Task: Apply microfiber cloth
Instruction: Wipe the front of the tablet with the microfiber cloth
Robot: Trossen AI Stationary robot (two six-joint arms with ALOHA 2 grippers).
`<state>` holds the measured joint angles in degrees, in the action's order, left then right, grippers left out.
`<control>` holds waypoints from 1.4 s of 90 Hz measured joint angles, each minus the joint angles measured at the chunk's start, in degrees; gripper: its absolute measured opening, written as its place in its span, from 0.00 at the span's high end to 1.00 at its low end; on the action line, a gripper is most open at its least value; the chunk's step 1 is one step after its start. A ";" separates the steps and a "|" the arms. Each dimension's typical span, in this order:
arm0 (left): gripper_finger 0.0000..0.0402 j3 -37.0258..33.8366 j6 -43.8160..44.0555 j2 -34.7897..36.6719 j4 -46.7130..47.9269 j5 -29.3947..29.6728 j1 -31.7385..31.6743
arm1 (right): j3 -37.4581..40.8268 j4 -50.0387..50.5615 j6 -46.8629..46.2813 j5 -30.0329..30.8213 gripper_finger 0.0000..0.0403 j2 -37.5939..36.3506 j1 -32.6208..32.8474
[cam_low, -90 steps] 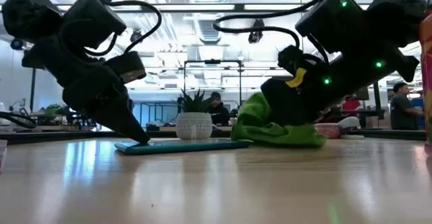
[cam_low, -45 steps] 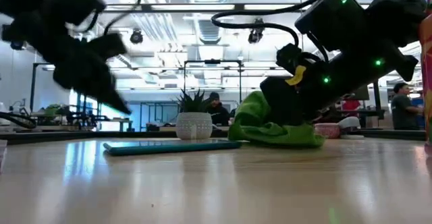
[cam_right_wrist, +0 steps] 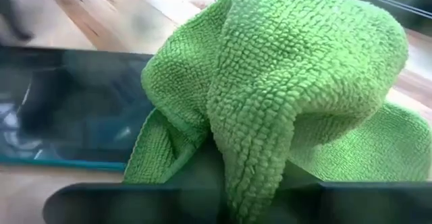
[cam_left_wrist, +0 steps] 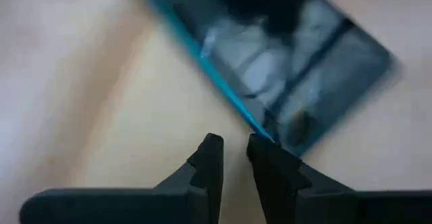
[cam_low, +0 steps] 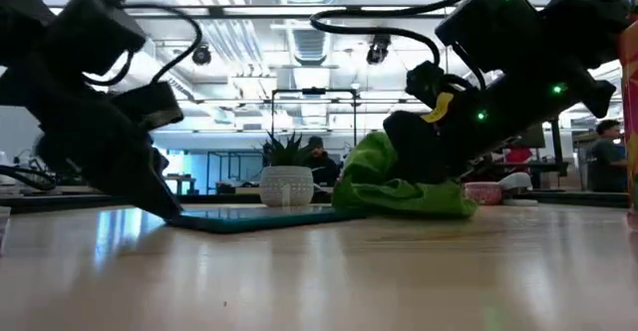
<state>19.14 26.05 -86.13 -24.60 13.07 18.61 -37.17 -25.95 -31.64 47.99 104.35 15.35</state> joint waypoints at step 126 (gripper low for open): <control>0.85 22.29 -17.30 -5.98 40.04 5.59 -20.48 | -3.98 16.65 6.26 -19.09 0.99 -4.15 0.46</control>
<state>41.43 8.75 -92.11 15.44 18.66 -1.87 -41.15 -9.29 -25.39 28.90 100.20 15.81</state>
